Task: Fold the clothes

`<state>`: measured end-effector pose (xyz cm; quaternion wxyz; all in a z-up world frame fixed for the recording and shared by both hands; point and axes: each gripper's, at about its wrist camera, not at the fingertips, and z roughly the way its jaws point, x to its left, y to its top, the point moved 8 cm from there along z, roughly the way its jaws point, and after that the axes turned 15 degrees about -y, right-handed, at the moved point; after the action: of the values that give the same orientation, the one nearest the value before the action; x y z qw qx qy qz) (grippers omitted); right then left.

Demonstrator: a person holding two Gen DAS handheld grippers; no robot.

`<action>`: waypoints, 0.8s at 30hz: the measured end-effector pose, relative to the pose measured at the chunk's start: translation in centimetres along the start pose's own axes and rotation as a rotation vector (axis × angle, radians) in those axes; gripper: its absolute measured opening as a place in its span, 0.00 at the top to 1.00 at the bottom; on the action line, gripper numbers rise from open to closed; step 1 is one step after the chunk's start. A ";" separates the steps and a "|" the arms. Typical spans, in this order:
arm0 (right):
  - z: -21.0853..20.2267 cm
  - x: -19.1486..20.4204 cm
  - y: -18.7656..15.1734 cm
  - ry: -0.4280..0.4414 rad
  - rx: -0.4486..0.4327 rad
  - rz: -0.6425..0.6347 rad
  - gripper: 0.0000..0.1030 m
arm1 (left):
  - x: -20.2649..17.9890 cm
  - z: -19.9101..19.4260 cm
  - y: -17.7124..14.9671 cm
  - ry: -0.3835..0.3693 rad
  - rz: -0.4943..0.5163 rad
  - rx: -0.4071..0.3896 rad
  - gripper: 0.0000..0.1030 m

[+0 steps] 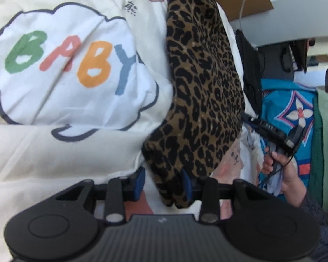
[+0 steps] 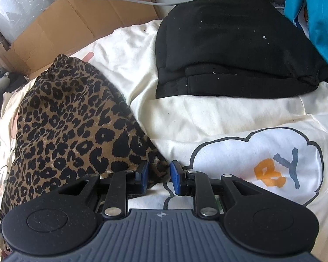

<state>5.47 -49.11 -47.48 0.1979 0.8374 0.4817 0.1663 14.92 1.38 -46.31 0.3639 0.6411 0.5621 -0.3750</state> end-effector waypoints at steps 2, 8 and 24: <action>0.1 -0.1 -0.1 0.003 0.004 0.015 0.72 | 0.4 0.1 0.2 -0.038 -0.027 -0.022 0.61; 0.1 0.0 -0.2 -0.001 0.003 0.040 0.72 | 0.1 1.6 0.9 -0.133 -0.034 -0.032 0.60; 0.0 -0.2 -0.3 0.021 0.001 0.050 0.72 | 0.2 3.7 -1.8 -0.175 -0.060 0.004 0.75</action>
<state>5.16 -49.20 -47.62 0.1882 0.8475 0.4626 0.1795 12.86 -1.61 -48.22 0.3990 0.5895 0.5464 -0.4414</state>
